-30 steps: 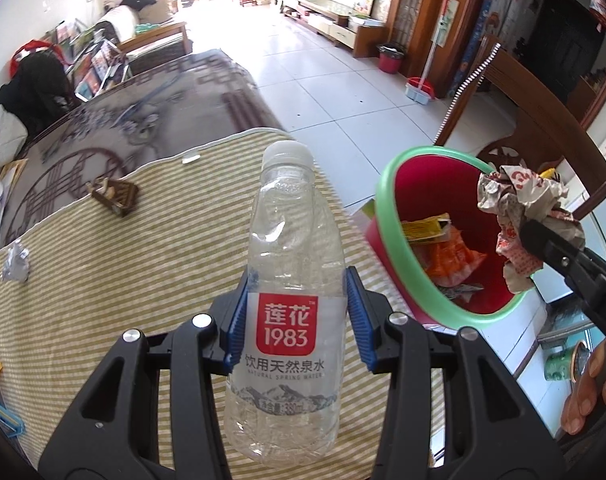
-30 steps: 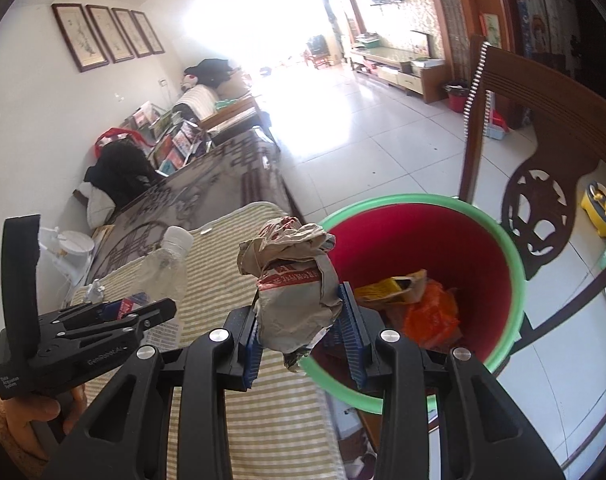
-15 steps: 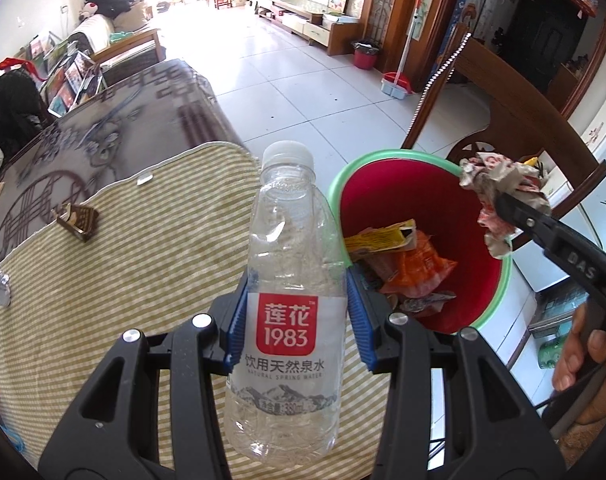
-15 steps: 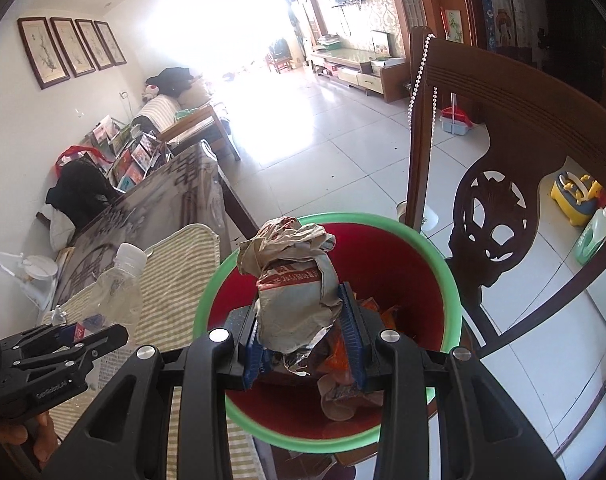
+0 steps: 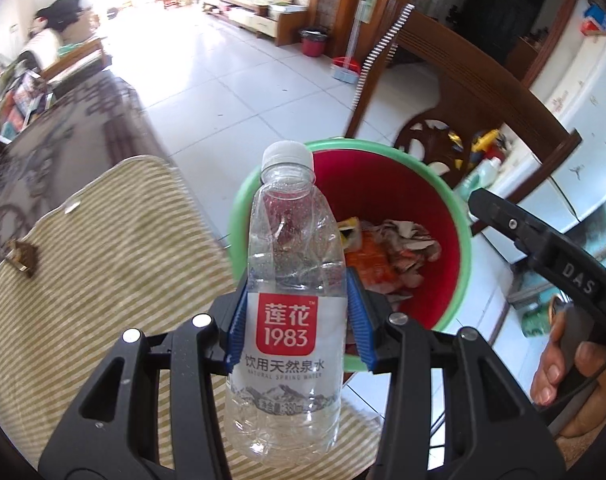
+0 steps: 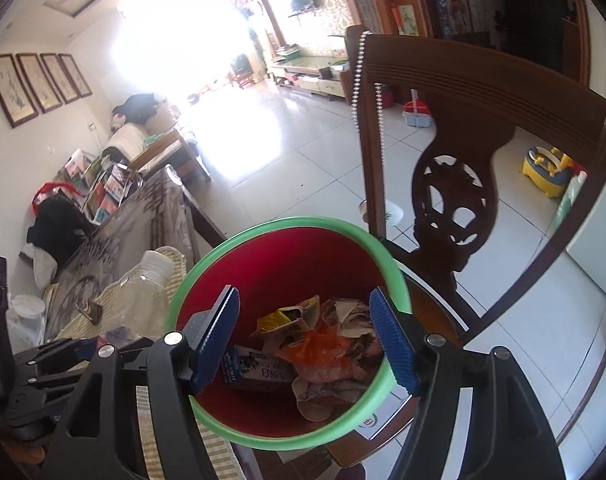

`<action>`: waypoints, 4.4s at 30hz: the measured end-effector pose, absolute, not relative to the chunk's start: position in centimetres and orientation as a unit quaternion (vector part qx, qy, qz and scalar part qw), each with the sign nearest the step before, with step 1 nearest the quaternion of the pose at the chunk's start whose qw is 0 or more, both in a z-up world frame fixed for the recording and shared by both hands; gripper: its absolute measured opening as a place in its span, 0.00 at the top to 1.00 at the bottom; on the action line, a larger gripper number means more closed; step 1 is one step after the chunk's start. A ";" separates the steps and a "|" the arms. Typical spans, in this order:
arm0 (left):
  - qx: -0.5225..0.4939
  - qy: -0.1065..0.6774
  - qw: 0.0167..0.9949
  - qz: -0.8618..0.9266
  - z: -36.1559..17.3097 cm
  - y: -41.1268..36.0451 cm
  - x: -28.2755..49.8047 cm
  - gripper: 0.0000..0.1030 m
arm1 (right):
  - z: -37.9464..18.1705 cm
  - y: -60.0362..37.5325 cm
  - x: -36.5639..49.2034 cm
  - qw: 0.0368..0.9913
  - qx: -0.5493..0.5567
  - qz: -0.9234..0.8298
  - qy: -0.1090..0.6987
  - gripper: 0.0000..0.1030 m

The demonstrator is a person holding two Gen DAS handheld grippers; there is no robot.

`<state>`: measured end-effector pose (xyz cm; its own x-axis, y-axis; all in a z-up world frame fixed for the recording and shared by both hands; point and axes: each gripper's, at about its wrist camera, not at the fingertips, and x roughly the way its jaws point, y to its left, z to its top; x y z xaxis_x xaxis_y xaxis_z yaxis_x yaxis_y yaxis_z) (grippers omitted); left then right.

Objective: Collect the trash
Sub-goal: 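Open the right tool over the bucket to drop the red-white paper, then open the left tool over the bucket to drop the water bottle, then grasp the silver crumpled foil with the left tool while the right grasps the brown box, then lift and carry the foil toward the bucket with the left tool while the right carries the box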

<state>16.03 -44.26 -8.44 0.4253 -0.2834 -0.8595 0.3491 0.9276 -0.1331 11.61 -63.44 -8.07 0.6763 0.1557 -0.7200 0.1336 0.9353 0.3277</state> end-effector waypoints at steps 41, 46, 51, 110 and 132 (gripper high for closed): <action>-0.091 0.488 0.856 0.144 -9.2 -6.2 10.9 0.20 | -6.6 -42.3 12.5 0.893 0.103 0.116 0.423 0.36; -0.106 0.475 0.848 0.212 -9.3 3.0 11.8 0.20 | -7.0 -37.8 12.2 0.888 0.092 0.123 0.433 0.36; -0.098 0.506 0.828 0.223 -12.3 8.7 15.4 0.20 | -7.4 -33.6 11.9 0.884 0.084 0.125 0.443 0.36; -0.127 0.539 0.820 0.148 -16.1 7.5 7.4 0.59 | -11.4 -9.7 13.2 0.817 -0.053 0.306 0.487 0.87; -0.160 0.529 0.818 0.159 -15.9 8.2 3.6 0.21 | -12.8 -12.4 10.2 0.807 -0.024 0.287 0.515 0.87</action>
